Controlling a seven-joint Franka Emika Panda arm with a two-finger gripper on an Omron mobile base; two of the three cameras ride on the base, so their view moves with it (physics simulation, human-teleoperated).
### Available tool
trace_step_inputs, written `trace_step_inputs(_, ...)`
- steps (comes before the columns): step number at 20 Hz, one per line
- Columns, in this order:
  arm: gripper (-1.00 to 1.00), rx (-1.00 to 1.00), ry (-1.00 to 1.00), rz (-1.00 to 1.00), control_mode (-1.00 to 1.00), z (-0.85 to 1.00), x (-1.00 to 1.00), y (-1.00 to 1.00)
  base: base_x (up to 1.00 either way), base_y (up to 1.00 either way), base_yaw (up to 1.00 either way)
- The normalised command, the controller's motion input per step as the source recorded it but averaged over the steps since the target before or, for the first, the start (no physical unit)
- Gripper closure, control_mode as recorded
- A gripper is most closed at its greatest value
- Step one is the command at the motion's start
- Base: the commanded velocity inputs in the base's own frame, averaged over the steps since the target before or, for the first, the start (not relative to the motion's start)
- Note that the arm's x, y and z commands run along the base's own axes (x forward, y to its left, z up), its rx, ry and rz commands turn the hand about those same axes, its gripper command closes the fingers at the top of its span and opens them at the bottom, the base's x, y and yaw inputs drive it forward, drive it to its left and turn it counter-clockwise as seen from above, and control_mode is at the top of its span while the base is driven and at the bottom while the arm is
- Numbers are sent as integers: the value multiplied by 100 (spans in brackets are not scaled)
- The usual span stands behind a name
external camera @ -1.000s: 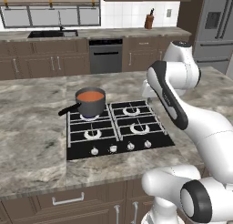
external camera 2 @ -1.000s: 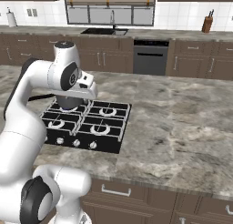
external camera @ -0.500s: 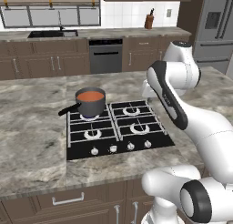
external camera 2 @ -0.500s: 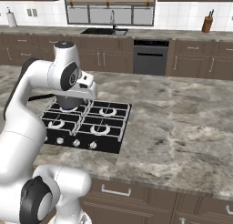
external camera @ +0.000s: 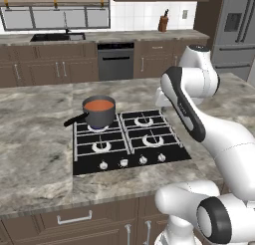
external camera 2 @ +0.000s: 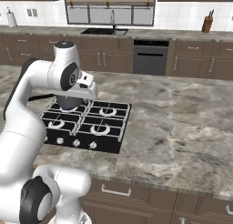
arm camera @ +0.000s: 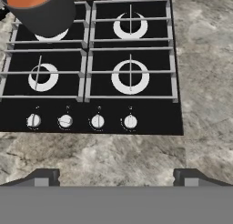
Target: Wait until the marinara sauce is simmered to a deep red color and then turn off the stove.
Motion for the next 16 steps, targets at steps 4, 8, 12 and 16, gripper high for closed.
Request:
trace_step_inputs(4,-100,0,0,0,-100,0,0,0,0,0,0)
trace_step_inputs(8,-100,0,0,0,-100,0,0,0,0,0,0)
trace_step_inputs(12,-100,0,0,0,-100,0,0,0,0,0,0)
trace_step_inputs(16,-100,0,0,0,-100,0,0,0,0,0,0)
